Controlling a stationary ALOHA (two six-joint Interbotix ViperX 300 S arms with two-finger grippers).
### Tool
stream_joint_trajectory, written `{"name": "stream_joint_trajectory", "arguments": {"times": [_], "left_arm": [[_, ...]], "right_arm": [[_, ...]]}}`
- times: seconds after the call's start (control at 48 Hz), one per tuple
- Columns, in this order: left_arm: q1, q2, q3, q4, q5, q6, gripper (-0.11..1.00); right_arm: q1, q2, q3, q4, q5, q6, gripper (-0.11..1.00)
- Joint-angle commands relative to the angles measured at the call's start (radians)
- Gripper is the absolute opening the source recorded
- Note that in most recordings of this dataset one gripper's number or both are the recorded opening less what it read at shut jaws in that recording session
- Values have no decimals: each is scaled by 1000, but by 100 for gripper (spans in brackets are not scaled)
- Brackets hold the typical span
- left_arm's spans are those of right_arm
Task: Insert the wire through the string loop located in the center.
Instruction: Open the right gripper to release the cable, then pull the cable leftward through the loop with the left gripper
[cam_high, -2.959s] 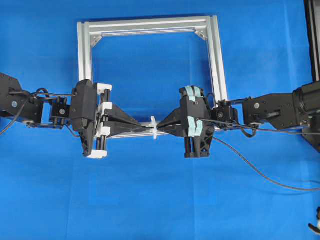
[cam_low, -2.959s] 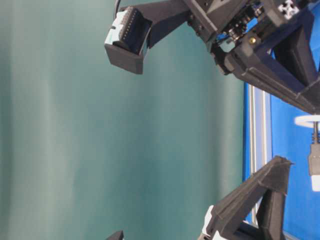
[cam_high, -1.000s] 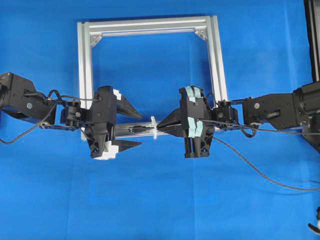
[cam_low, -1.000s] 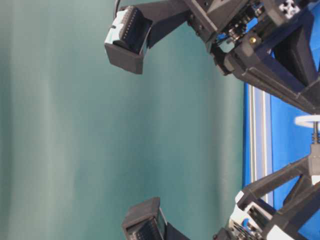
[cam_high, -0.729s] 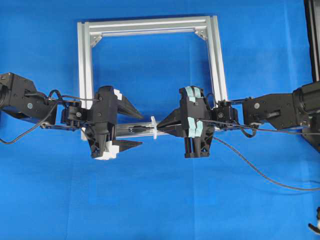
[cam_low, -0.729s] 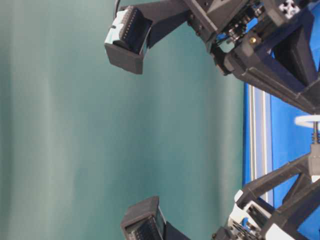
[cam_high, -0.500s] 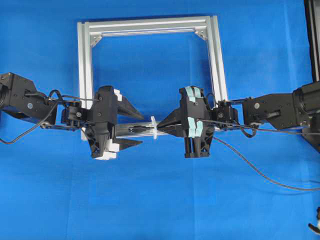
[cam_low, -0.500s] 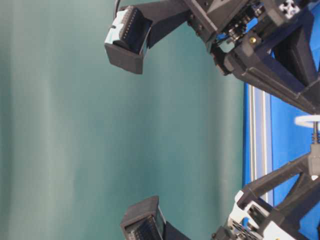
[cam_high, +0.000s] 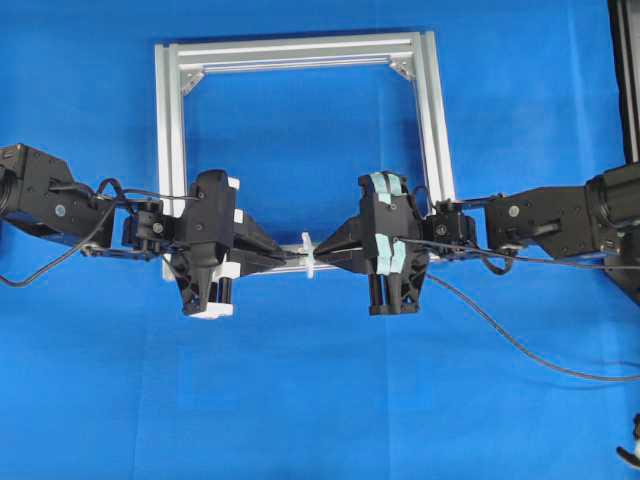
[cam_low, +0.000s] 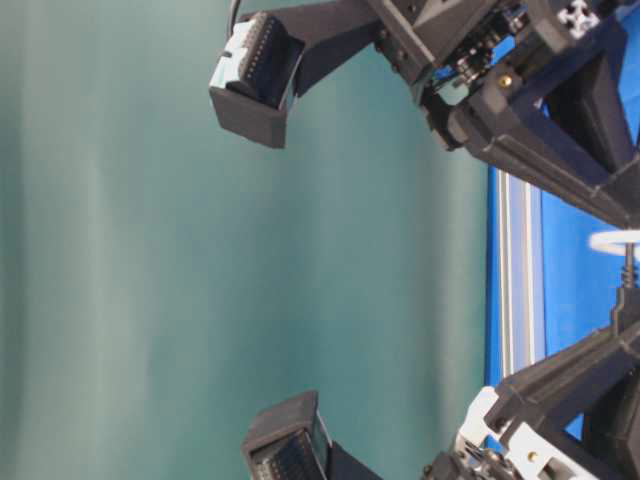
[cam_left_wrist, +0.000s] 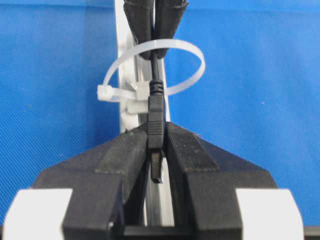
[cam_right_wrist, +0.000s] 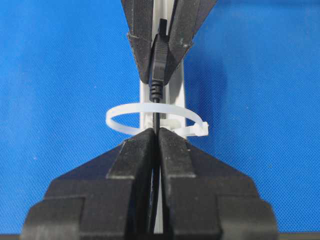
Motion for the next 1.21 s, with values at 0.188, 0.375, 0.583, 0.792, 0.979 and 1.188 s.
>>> {"name": "stream_joint_trajectory", "arguments": {"times": [0.188,0.375,0.583,0.792,0.979,1.188], "left_arm": [[5,-14,-17,2,-5,-2,7],[5,-14,-17,0,-3,-2,7],[5,-15,-17,0,-3,-2,7],[5,-15,-17,0,-3,-2,7],[5,-15,-17,0,-3,-2,7],[5,-15,-17,2,-3,-2,7]], "right_arm": [[-3,-14,-14,-2,-6,-2,-2],[-3,-14,-14,-2,-3,-2,-2],[-3,-14,-14,0,2,3,-2],[-3,-15,-14,3,9,5,23],[3,-14,-12,5,17,5,77],[3,-15,-12,5,18,5,92]]}}
